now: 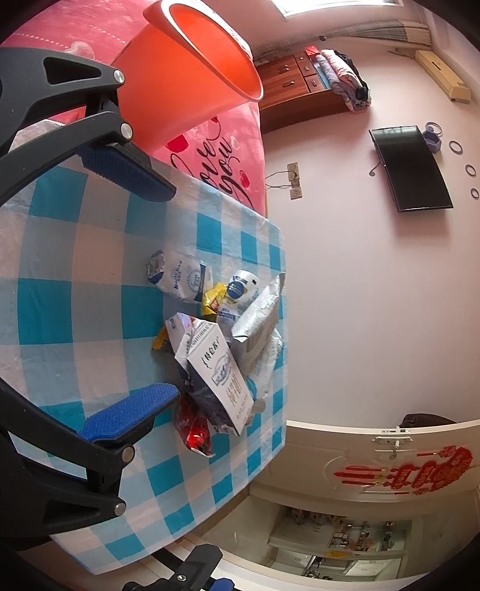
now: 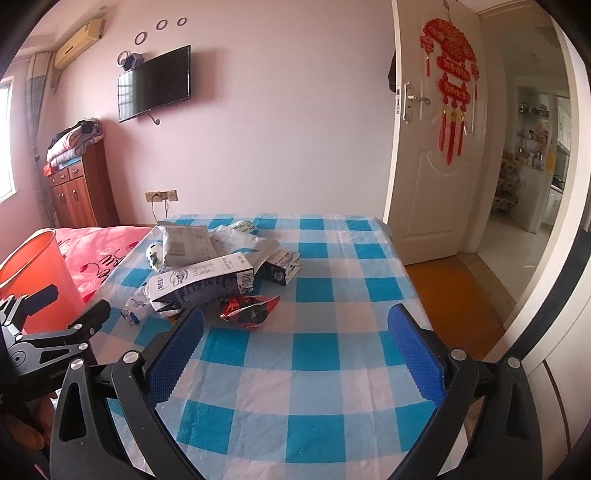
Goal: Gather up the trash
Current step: 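Reach the right tool to the red chip bag while the left tool approaches the white milk carton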
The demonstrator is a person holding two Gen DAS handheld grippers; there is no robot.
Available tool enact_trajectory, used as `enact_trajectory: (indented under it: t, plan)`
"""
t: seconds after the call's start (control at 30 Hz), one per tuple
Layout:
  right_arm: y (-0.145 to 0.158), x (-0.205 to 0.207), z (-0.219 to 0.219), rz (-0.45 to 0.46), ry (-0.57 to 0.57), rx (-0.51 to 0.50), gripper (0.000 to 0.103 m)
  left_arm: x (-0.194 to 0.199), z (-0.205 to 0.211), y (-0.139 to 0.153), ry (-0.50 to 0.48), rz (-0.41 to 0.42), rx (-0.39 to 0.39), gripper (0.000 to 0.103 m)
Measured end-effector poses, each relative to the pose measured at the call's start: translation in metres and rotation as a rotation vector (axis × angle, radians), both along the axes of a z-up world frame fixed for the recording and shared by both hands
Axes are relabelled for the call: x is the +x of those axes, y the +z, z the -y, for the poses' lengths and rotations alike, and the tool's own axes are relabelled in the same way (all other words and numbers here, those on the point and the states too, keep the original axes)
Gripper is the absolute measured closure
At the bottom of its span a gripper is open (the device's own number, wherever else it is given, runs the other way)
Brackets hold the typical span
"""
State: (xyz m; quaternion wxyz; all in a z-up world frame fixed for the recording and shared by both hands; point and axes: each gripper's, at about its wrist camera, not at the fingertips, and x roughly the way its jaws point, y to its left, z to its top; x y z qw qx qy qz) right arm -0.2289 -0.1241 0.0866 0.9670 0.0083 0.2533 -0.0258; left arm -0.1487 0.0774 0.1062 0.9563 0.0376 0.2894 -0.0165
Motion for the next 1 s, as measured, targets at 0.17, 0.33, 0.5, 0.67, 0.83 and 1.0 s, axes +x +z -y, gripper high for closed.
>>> enact_trajectory:
  t: [0.17,0.33,0.5,0.67,0.83,1.0]
  plan:
    - [-0.008,0.006,0.004,-0.009,0.019,0.048,0.004,0.005,0.000,-0.008,0.005,-0.024,0.004,0.004]
    - [-0.018,0.017,0.008,-0.038,0.043,0.104,0.004,0.011,-0.003,-0.017,0.013,-0.046,0.008,0.004]
    - [-0.029,0.028,0.004,-0.080,0.088,0.145,0.004,0.018,-0.007,-0.026,0.022,-0.072,0.012,0.004]
    - [-0.039,0.040,0.002,-0.116,0.121,0.186,0.005,0.023,-0.017,-0.039,0.026,-0.102,0.012,0.004]
    - [-0.045,0.053,0.004,-0.153,0.162,0.255,0.015,0.026,-0.036,-0.052,0.001,-0.141,-0.026,0.004]
    - [-0.048,0.070,0.000,-0.211,0.228,0.373,0.027,0.036,-0.060,-0.057,-0.002,-0.171,-0.119,0.004]
